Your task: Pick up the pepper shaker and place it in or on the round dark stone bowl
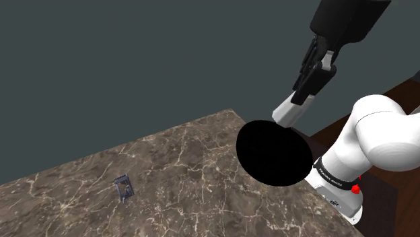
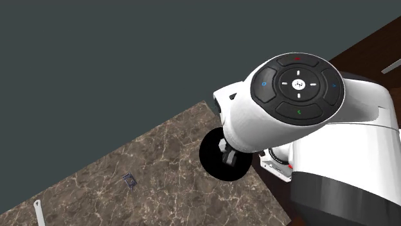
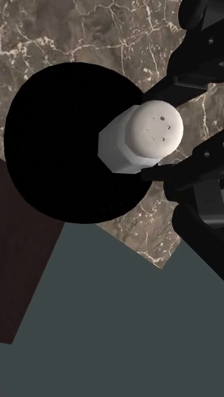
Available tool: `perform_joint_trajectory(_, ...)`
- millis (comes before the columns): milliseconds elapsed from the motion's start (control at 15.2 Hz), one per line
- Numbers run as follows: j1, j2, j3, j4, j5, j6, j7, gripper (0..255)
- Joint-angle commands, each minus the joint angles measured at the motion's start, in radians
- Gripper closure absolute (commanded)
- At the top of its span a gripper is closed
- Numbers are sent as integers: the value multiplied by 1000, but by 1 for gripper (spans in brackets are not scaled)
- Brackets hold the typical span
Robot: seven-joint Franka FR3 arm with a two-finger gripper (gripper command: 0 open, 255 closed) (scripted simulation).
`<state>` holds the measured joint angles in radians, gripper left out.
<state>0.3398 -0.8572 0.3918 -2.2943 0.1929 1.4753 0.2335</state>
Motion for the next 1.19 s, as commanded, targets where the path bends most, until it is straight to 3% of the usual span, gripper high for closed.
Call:
perform_joint_trajectory(0,7,-17,4,-33,8,16,2,255)
perform_joint_trajectory(1122,34,-61,51,-253,56,192,5,255)
